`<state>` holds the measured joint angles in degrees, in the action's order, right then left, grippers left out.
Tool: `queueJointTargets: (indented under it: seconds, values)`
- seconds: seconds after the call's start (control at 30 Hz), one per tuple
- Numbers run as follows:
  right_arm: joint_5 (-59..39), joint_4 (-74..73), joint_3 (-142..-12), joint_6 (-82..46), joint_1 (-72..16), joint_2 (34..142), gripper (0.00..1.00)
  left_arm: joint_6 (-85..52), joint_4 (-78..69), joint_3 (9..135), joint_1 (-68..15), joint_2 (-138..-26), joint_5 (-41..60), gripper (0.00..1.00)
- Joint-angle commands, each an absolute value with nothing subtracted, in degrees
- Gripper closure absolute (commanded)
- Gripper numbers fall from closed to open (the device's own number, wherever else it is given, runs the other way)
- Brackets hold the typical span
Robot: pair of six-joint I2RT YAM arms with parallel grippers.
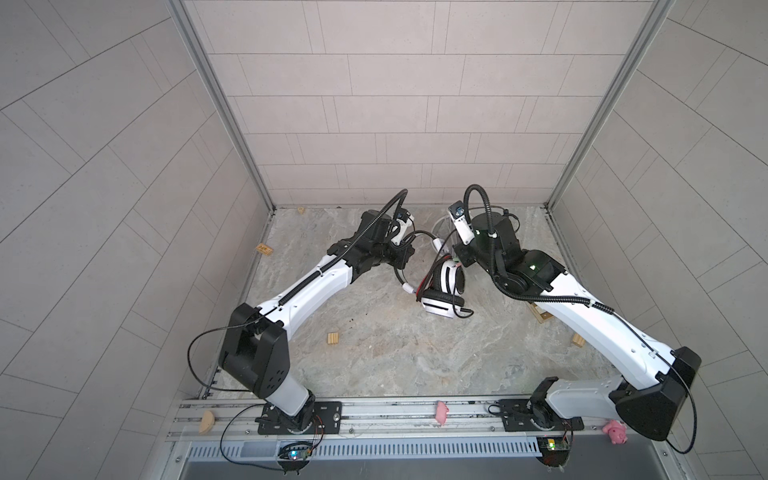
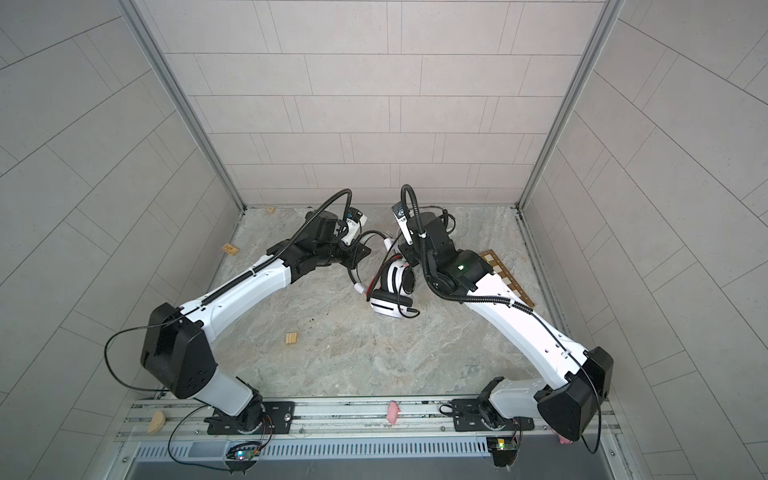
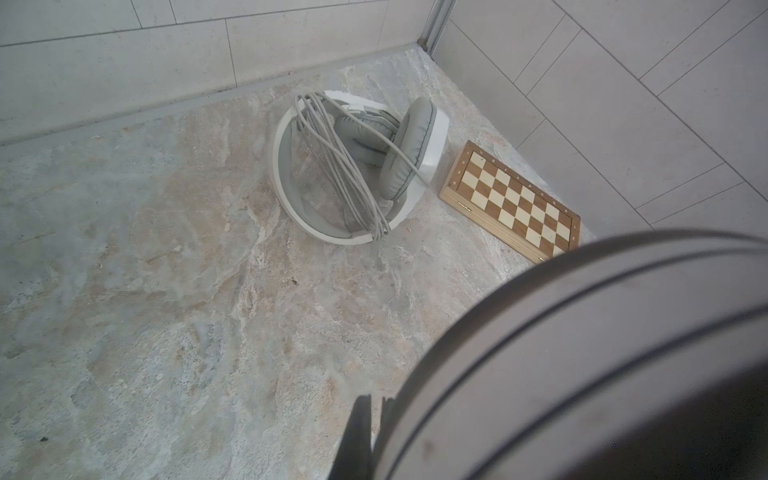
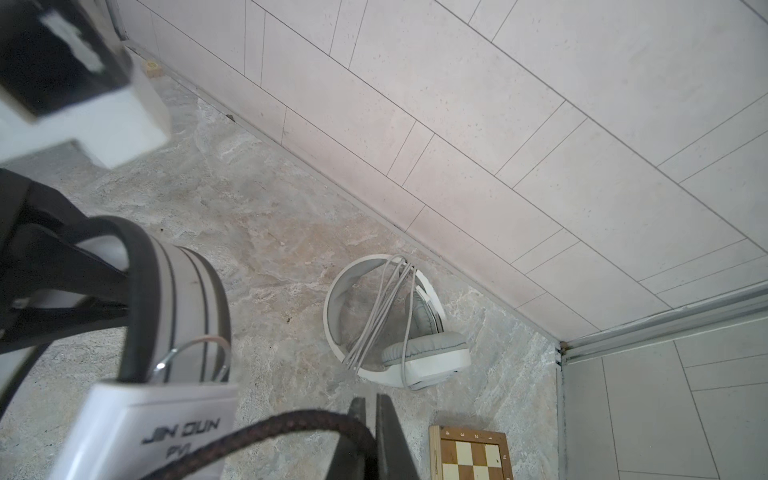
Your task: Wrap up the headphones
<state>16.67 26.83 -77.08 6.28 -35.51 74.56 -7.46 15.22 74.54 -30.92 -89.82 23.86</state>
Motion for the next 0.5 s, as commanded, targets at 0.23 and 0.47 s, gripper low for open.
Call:
queueJointTargets:
  seconds: [0.23,0.47]
  values:
    - [6.97,20.63,-65.88,-2.45,-28.62,73.45,0.92,-14.78,0.53,69.78,-28.08,-83.17,34.61,1.0]
    - [-2.0,18.18,-62.39,-5.71,-25.52,71.76,0.9,-21.75,-7.44,68.58,-24.8,-84.45,42.14,1.0]
